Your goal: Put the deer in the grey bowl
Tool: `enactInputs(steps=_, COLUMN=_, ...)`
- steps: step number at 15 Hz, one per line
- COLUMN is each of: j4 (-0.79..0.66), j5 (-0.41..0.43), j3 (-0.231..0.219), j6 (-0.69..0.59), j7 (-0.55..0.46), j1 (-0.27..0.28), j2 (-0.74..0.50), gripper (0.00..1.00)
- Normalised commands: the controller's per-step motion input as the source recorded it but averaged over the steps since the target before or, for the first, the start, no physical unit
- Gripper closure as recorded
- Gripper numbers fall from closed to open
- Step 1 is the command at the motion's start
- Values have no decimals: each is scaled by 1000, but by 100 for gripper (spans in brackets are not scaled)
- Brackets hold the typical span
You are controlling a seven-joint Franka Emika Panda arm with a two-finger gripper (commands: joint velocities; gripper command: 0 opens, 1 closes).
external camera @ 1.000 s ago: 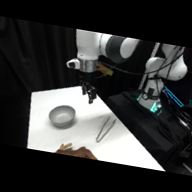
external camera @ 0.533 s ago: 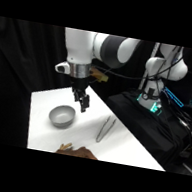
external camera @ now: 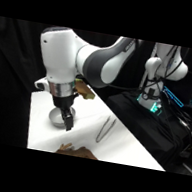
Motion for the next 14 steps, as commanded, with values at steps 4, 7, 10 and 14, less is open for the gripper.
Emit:
enactInputs(steps=4, j4=745, j5=-61, j3=-38, j6=-241, j7=189, j1=144, j2=536, gripper=0)
enactInputs(steps=7, j4=676, j5=-65, j3=-65, j6=-245, j7=146, j1=116, j2=503, gripper=0)
enactInputs(steps=10, j4=592, j5=-41, j3=-68, j6=-235, j7=88, j1=66, j2=427, gripper=0)
enactInputs(steps=14, j4=491, j5=-18, j3=-52, j6=-214, j7=54, j1=51, j2=350, gripper=0)
